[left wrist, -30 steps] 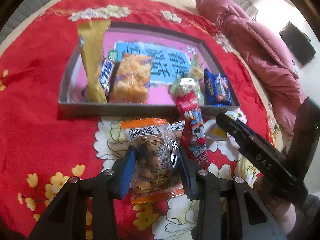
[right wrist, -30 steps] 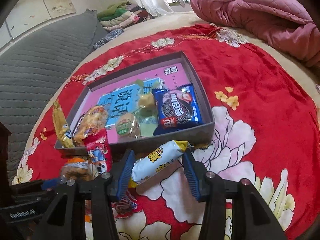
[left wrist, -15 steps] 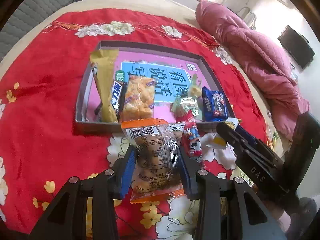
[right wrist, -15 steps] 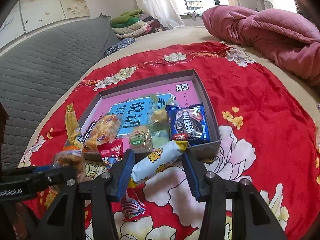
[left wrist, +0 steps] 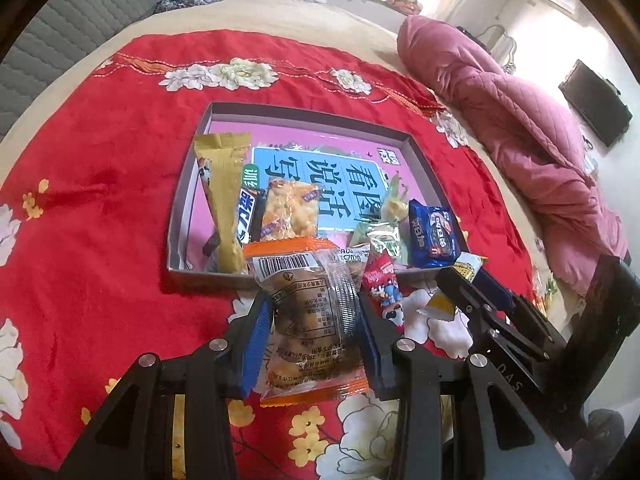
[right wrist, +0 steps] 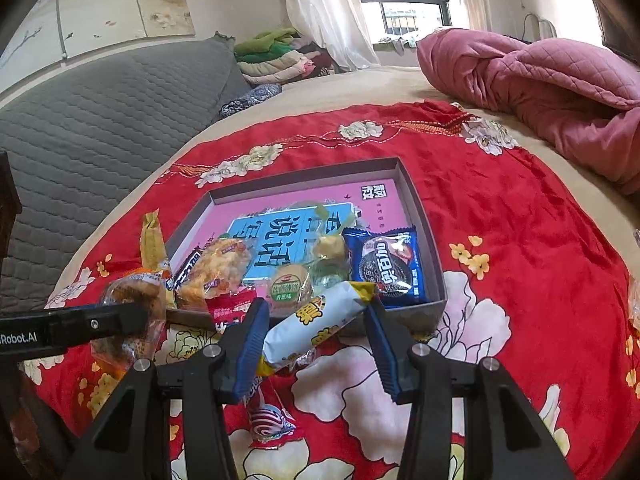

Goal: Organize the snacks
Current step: 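Lift the cookie bag with the left tool toward the tray while the right tool carries the white bar there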

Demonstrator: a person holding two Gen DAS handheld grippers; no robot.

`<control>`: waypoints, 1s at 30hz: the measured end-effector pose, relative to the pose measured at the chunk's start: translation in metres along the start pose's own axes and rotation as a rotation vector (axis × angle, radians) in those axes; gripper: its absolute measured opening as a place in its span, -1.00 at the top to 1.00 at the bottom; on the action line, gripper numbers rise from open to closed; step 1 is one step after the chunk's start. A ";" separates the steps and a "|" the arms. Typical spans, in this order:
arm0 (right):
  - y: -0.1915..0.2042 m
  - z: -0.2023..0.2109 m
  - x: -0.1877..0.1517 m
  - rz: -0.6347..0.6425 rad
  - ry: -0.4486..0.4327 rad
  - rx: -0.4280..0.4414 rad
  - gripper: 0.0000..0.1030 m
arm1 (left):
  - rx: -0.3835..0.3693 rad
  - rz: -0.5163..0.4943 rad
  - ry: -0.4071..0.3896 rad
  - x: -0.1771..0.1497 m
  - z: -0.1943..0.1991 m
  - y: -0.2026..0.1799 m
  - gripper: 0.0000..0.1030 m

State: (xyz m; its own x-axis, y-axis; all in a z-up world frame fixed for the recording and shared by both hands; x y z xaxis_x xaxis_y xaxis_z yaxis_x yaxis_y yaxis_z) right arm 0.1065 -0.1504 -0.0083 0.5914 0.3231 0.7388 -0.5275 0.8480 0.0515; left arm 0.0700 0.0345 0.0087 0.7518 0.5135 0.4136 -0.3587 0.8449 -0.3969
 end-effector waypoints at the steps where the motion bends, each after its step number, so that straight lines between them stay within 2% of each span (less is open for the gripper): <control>1: 0.000 0.000 0.000 0.001 -0.001 0.001 0.04 | 0.002 0.001 -0.003 0.001 0.001 0.000 0.18; 16: -0.011 0.003 0.003 -0.026 -0.029 -0.002 0.04 | 0.022 0.042 -0.040 0.016 0.007 0.008 0.18; 30: -0.016 0.003 0.004 -0.035 -0.039 -0.014 0.04 | 0.007 0.040 -0.051 0.026 0.001 0.001 0.18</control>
State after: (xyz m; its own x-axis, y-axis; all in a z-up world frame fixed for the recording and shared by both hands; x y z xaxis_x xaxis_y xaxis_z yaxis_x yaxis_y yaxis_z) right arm 0.1154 -0.1636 -0.0044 0.5847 0.2766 0.7627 -0.4979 0.8645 0.0682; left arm 0.0886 0.0488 0.0198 0.7079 0.5538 0.4385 -0.3919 0.8244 -0.4085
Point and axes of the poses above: each gripper's, at about its wrist camera, not at the fingertips, and z roughly against the way its jaws point, y to its left, x to its top, the point moved 1 cm from there along -z, roughly the way its jaws point, and after that the axes turned 11 degrees about z, right-handed, at the moved point
